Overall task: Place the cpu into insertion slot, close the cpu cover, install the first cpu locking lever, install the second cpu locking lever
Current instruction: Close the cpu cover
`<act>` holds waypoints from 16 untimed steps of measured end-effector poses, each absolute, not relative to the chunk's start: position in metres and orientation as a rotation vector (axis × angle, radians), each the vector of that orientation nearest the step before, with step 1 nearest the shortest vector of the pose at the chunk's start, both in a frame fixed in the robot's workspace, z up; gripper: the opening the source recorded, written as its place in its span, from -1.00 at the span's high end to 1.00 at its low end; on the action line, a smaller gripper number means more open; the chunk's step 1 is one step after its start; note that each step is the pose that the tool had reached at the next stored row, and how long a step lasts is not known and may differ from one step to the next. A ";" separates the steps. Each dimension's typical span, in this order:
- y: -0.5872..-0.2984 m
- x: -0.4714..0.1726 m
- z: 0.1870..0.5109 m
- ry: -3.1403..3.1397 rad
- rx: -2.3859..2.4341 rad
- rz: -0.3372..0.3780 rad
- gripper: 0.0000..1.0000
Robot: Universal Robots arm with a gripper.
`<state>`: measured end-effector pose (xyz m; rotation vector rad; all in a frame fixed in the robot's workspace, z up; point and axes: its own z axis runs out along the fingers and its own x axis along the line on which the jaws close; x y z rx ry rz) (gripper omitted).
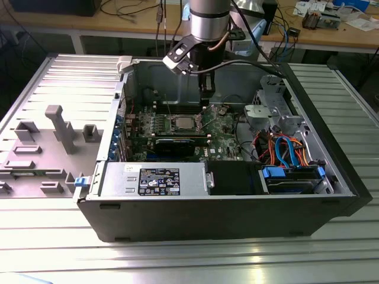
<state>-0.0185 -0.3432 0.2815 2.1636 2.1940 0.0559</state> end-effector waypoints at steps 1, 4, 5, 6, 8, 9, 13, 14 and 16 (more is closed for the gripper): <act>-0.343 -0.016 0.282 2.195 2.165 0.054 0.79; -0.343 -0.012 0.282 2.197 2.167 0.050 0.79; -0.343 -0.011 0.282 2.198 2.167 0.048 0.79; -0.343 -0.010 0.282 2.199 2.168 0.046 0.79; -0.343 -0.007 0.282 2.201 2.170 0.043 0.79; -0.343 -0.005 0.282 2.201 2.170 0.041 0.79; -0.343 -0.001 0.282 2.204 2.173 0.037 0.79; -0.343 -0.001 0.282 2.204 2.173 0.036 0.79; -0.343 0.001 0.282 2.205 2.174 0.034 0.79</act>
